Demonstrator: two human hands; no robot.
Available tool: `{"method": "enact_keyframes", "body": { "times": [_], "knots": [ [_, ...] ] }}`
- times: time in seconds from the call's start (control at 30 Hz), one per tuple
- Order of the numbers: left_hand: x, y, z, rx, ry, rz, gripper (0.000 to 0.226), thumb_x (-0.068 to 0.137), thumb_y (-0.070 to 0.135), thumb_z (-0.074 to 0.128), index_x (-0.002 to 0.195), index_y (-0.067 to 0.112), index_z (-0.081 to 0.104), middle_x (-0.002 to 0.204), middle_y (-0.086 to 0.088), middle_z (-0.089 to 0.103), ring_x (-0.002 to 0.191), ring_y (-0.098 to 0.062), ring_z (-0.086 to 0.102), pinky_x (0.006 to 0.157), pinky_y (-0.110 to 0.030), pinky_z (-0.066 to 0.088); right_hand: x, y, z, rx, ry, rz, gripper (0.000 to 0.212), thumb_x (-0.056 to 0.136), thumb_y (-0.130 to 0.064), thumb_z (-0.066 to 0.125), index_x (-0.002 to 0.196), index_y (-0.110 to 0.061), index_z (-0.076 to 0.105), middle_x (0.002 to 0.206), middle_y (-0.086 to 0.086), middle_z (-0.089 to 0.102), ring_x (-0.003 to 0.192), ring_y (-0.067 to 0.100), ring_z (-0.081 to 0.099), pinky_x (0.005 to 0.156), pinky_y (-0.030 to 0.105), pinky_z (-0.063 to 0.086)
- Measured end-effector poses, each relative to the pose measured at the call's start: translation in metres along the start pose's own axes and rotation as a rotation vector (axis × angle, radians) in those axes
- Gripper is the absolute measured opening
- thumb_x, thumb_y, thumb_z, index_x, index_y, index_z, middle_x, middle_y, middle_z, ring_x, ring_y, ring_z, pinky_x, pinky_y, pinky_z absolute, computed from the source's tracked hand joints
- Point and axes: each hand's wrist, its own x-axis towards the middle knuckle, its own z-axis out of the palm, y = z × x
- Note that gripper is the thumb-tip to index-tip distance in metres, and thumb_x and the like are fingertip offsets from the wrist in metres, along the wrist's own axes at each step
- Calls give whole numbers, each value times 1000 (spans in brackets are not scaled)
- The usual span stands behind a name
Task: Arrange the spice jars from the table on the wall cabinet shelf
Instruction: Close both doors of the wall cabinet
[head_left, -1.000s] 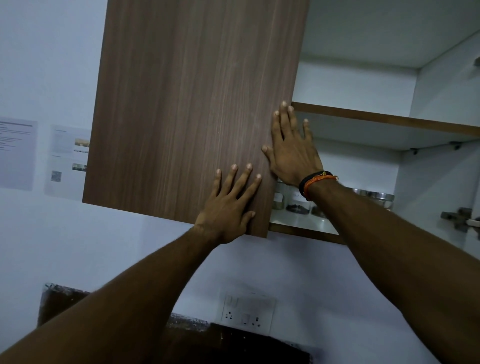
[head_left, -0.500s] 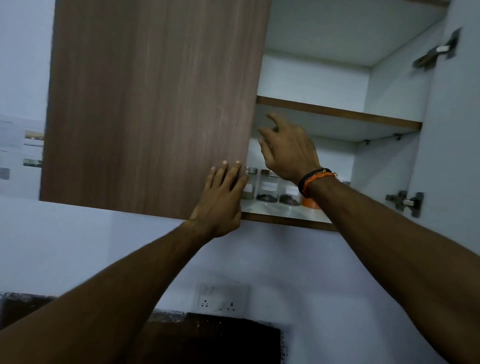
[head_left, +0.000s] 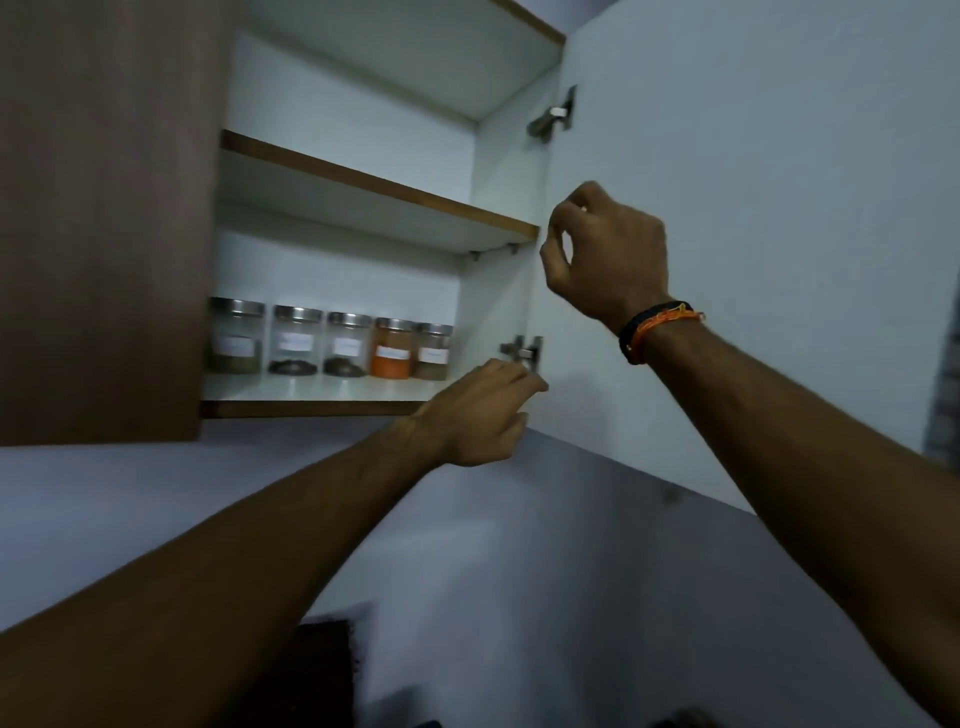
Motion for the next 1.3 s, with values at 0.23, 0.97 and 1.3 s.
{"method": "enact_keyframes", "body": {
  "times": [0.23,0.97,1.3],
  "knots": [
    [68,103,25,-155,103,241,50,101,24,50,148,11,44,149,-10,48,135,-24,44,113,-34,34,-25,82,-65,-245,-57,53,30,94,-24,47,97,-5,71,112,7,67,77,28,62,71,39,52],
    [142,263,42,-408,329,-137,127,76,55,76,158,15,-12,165,-15,-21,153,-37,-17,124,-56,-1,-65,167,-114,162,241,488,32,95,-4,59,125,-9,67,148,14,49,138,17,46,103,-4,24],
    [100,243,18,-462,379,-72,134,70,52,77,157,18,-19,165,-11,-23,153,-32,-19,125,-52,-2,-64,133,-137,690,381,524,63,92,1,66,149,-3,42,148,10,52,137,20,52,105,39,53]
  ]
}}
